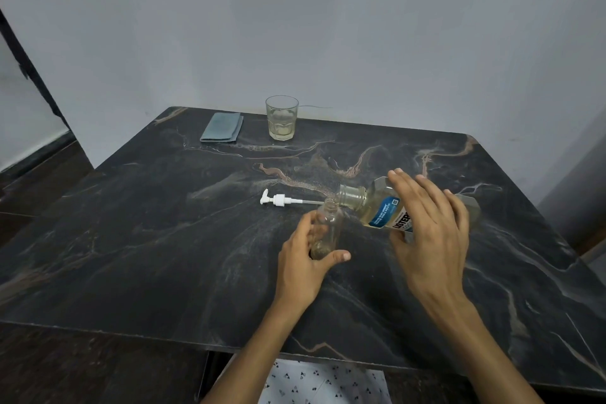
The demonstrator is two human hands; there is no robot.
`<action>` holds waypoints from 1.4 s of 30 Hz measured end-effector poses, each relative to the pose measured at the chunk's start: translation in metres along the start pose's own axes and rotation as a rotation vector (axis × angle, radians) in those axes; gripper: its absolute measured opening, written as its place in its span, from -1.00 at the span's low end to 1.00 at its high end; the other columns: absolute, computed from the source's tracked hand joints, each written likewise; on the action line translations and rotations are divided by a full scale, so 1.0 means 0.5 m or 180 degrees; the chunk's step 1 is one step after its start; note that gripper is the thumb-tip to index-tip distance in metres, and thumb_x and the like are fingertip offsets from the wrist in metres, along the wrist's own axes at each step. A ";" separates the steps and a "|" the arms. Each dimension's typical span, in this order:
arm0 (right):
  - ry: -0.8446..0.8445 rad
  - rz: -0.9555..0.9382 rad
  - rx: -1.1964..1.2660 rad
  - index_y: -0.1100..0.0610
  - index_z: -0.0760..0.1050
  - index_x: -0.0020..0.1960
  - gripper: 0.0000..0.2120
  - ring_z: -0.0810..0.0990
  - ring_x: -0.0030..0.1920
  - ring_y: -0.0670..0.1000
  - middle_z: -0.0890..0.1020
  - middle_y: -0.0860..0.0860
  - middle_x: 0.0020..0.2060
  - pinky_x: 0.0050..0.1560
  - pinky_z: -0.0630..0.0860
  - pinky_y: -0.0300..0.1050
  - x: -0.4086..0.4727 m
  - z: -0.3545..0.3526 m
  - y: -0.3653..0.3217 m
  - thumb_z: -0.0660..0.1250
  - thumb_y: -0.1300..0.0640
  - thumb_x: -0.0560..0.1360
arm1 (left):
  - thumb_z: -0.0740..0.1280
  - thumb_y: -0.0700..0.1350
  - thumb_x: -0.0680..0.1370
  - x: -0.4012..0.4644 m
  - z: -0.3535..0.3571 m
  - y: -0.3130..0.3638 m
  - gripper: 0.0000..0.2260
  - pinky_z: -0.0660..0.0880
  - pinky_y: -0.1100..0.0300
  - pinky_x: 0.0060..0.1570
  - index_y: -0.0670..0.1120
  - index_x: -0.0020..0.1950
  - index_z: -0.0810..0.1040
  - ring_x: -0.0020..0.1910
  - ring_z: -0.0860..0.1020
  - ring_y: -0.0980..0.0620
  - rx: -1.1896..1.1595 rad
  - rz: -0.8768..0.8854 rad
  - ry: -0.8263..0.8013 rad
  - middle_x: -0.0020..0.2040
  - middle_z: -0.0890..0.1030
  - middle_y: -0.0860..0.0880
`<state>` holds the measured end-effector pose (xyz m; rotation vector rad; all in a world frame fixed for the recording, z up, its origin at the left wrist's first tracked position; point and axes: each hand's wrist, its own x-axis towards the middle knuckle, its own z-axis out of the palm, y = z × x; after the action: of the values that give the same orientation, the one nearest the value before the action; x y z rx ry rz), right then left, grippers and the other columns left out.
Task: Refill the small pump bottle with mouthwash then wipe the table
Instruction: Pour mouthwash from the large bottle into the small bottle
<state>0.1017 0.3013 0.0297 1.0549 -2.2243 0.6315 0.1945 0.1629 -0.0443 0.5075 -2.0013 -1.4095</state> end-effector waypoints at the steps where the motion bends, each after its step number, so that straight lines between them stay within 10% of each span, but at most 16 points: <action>1: 0.0004 0.0001 -0.0003 0.01 0.25 0.42 0.03 0.31 0.37 0.02 0.47 -0.02 0.33 0.38 0.00 -0.13 0.000 0.000 0.000 0.57 0.47 0.07 | 0.58 -0.05 0.27 0.000 0.000 0.000 -0.40 0.53 0.06 0.17 0.43 0.08 0.35 0.13 0.54 0.22 0.0004 -0.0002 -0.0001 0.02 0.54 0.30; 42: 0.0022 0.0011 0.0045 0.05 0.28 0.41 0.01 0.31 0.36 0.03 0.48 0.02 0.32 0.38 0.03 -0.09 -0.006 -0.002 -0.003 0.58 0.47 0.07 | 0.57 -0.02 0.28 -0.001 0.000 0.002 -0.41 0.54 0.05 0.15 0.38 0.12 0.35 0.14 0.56 0.17 -0.0041 -0.0046 -0.0033 0.05 0.54 0.26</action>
<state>0.1049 0.3025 0.0284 1.0544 -2.2193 0.6525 0.1949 0.1633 -0.0435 0.5107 -1.9992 -1.4357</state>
